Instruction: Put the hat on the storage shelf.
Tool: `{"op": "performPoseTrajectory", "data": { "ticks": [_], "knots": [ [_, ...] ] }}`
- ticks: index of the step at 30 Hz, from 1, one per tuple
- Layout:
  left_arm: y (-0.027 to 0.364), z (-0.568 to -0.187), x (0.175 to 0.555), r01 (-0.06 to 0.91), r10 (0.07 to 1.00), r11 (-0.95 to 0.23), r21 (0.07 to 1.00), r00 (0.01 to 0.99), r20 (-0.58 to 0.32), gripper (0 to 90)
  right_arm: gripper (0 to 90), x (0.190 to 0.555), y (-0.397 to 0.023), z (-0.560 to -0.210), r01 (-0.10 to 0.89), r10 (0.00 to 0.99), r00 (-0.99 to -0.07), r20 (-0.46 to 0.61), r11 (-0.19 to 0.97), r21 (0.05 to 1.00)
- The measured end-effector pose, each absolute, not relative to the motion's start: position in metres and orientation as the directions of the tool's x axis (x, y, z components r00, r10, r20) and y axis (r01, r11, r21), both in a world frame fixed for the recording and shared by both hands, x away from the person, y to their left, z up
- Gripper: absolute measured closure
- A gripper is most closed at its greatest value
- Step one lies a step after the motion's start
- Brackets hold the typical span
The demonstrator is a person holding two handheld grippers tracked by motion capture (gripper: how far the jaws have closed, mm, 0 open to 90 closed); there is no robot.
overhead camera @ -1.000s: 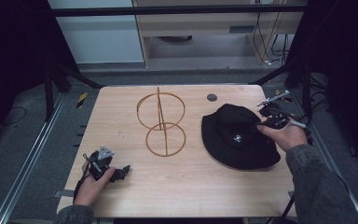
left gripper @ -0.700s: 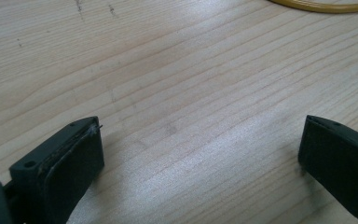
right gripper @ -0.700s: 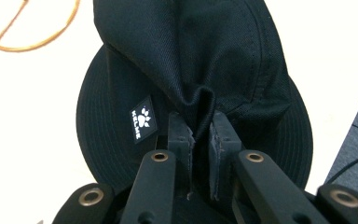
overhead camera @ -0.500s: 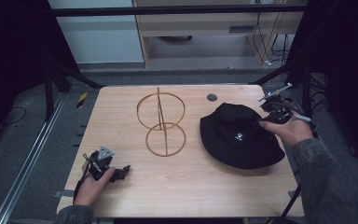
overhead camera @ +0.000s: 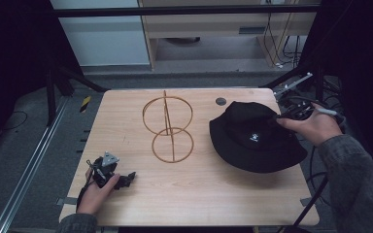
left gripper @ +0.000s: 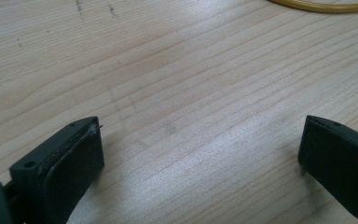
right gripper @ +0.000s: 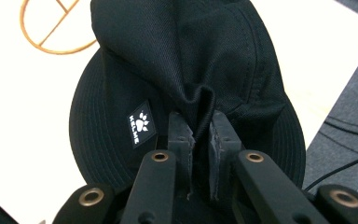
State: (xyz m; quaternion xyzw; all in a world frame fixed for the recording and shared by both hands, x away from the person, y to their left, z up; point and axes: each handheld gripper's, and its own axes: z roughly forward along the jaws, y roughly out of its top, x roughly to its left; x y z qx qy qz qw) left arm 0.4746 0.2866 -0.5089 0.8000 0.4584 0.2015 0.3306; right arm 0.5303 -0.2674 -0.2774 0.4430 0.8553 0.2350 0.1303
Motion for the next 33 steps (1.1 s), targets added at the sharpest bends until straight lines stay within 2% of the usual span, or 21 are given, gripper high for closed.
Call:
{"op": "performPoseTrajectory", "data": {
  "ticks": [19,33],
  "knots": [
    [0.287,-0.509,0.474,0.602,0.867,-0.362,0.712,0.498,0.02,0.0,81.9,0.51,-0.264,-0.208,0.588,0.794,-0.606,-0.052,0.491,0.643],
    [0.286,-0.509,0.474,0.601,0.867,-0.362,0.713,0.498,0.019,0.0,82.1,0.497,-0.26,-0.183,0.513,0.784,-0.615,-0.08,0.475,0.715]
  ]
}}
